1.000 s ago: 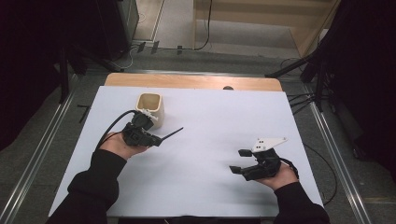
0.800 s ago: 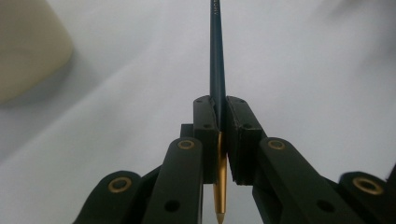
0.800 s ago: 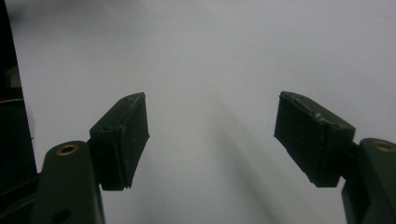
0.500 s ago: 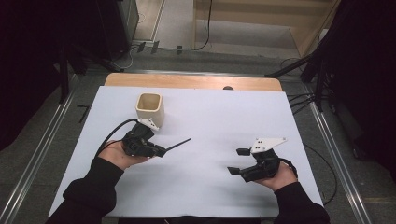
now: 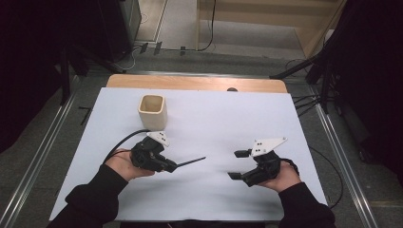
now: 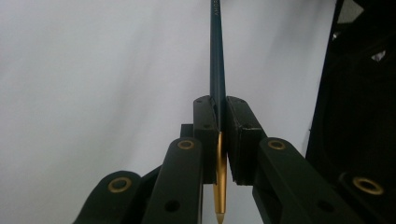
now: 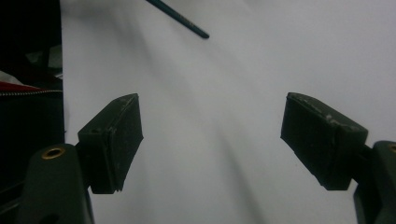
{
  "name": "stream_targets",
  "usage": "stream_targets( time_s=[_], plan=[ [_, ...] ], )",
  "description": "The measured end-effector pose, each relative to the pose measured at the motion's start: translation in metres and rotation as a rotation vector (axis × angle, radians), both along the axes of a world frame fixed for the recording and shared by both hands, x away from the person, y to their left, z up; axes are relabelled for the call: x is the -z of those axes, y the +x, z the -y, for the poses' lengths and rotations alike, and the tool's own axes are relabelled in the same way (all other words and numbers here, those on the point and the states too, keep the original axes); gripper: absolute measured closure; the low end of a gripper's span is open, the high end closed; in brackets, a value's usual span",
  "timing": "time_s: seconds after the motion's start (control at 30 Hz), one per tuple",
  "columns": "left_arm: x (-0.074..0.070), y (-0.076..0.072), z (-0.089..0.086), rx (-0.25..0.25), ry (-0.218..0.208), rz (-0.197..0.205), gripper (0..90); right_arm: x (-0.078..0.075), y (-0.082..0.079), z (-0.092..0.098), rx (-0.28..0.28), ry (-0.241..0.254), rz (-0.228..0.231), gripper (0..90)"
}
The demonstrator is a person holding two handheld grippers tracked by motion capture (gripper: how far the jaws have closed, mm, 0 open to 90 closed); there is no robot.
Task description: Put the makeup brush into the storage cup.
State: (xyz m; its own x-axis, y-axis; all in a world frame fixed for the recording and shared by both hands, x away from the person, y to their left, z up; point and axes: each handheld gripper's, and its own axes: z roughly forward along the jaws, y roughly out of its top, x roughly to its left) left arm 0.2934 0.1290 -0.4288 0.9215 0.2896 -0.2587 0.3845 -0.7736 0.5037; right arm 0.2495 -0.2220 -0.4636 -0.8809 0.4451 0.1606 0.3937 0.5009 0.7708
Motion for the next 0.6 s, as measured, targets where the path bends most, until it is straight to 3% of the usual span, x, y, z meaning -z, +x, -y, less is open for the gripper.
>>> stream_targets(
  time_s=[0.23,0.6],
  plan=[
    [-0.003,-0.011,0.012,0.100,0.008,0.018,84.0,-0.004,0.005,-0.004,-0.065,-0.002,0.007,23.1],
    [-0.001,-0.009,0.011,0.127,0.000,0.024,84.0,-0.007,0.020,-0.017,-0.151,-0.001,-0.003,24.4]
  ],
)
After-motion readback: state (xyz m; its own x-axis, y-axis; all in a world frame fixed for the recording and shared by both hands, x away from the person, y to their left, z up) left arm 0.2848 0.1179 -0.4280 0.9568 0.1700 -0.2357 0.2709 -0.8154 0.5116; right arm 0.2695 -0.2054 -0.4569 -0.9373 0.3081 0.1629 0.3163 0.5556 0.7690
